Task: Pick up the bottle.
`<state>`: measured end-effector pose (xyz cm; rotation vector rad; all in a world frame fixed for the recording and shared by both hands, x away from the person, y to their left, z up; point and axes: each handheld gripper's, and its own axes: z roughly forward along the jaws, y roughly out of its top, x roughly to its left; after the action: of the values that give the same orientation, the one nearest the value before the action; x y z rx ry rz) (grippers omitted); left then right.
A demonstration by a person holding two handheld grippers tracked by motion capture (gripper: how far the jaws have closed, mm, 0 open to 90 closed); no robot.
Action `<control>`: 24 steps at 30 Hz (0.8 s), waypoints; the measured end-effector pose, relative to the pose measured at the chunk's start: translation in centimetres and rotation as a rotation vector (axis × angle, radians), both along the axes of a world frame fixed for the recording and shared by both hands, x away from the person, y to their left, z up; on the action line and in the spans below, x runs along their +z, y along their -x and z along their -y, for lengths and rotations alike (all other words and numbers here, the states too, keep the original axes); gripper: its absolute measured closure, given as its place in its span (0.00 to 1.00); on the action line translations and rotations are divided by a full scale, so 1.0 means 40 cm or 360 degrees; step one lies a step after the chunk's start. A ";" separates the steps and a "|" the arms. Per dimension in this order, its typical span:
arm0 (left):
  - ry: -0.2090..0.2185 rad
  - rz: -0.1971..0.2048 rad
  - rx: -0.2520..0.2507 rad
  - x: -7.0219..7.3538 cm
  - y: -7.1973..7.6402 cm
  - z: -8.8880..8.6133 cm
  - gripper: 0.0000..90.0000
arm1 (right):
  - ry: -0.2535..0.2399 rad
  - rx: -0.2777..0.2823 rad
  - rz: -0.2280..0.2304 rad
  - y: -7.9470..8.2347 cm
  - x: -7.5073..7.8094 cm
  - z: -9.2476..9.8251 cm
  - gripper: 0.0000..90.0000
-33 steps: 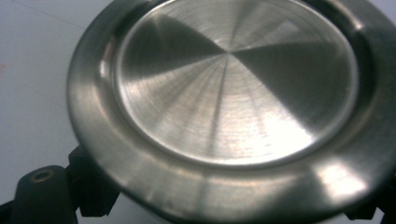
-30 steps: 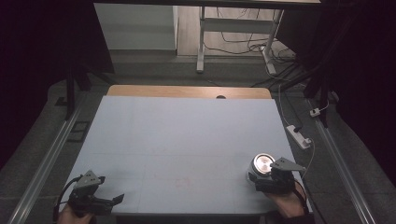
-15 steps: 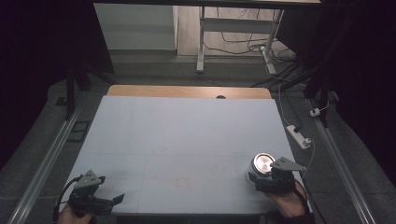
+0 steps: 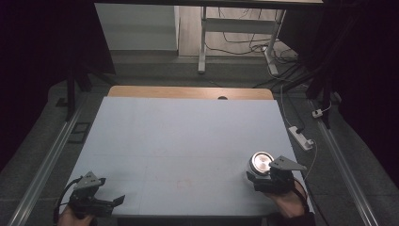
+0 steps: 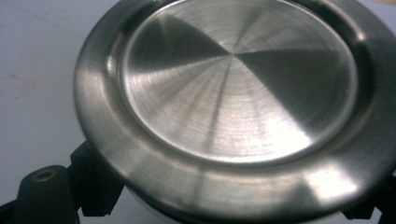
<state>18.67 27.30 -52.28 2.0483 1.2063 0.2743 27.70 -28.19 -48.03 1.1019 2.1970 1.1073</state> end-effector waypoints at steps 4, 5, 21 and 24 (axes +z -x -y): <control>0.0004 -0.0004 0.0003 0.000 0.000 -0.001 0.00 | 0.0002 0.0019 0.0004 -0.007 0.006 -0.014 0.16; 0.0007 -0.0004 0.0005 0.000 0.000 -0.002 0.00 | 0.0003 0.0021 0.0006 -0.008 0.007 -0.017 0.16; 0.0016 -0.0003 0.0010 0.000 -0.001 -0.003 0.00 | 0.0011 0.0135 0.0041 -0.034 0.022 -0.090 0.16; 0.0022 -0.0002 0.0013 -0.001 -0.001 -0.004 0.00 | 0.0005 0.0153 0.0040 -0.038 0.023 -0.106 0.16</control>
<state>18.70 27.47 -52.30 2.0326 1.2146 0.2678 29.24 -23.94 -47.11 0.9846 2.2523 1.1509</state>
